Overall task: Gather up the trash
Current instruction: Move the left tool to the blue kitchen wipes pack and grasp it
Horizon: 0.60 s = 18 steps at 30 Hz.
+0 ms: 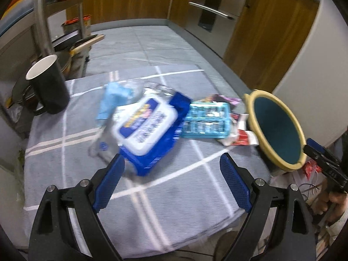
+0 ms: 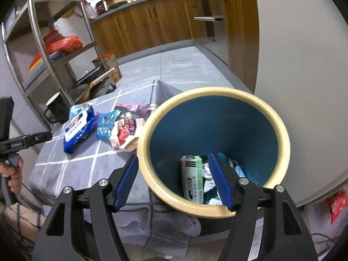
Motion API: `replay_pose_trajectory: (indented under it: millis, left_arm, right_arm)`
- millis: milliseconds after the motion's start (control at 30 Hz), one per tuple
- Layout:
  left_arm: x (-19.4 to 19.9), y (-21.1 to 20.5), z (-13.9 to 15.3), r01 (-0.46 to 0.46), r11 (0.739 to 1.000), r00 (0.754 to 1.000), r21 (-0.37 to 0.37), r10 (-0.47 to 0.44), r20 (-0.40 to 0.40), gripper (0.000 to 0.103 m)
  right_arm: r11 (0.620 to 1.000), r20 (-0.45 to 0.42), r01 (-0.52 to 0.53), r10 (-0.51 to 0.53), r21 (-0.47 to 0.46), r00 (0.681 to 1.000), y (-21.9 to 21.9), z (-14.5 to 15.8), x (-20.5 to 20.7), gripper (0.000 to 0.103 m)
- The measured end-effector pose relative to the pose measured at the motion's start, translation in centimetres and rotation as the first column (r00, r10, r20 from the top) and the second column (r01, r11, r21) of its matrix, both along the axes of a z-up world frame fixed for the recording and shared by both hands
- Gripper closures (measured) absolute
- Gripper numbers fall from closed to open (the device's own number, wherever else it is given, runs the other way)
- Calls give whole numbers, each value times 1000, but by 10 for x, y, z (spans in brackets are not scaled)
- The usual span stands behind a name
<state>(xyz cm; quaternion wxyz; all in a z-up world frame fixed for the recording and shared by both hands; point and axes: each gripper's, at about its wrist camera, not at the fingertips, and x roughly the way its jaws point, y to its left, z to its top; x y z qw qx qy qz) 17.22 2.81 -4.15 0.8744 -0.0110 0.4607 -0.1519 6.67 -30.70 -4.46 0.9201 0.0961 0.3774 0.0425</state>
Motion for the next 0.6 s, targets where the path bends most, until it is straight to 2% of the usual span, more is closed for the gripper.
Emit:
replay_pose_trajectory:
  millis: [167,300,467,600]
  left_arm:
    - [14,18,-11,-25,1000,1000,6,25,-8,16]
    - [27,19,-17,5,999,1000,42,-6,11,16]
    - [40,4,-24,81,988,995,132,-88,52,16]
    - [51,-9,-32,125,969,988,215,-142,67,16]
  right_arm:
    - [1000,-3,-27,27,9,1000,10,4,3,35]
    - [999,-3,-52,52,7,999,23,8,8,35]
    - [998,-12,-65,65,27,998,32,9,15,35]
    - [997,-24,-76,76,20,997,38,8,24,35]
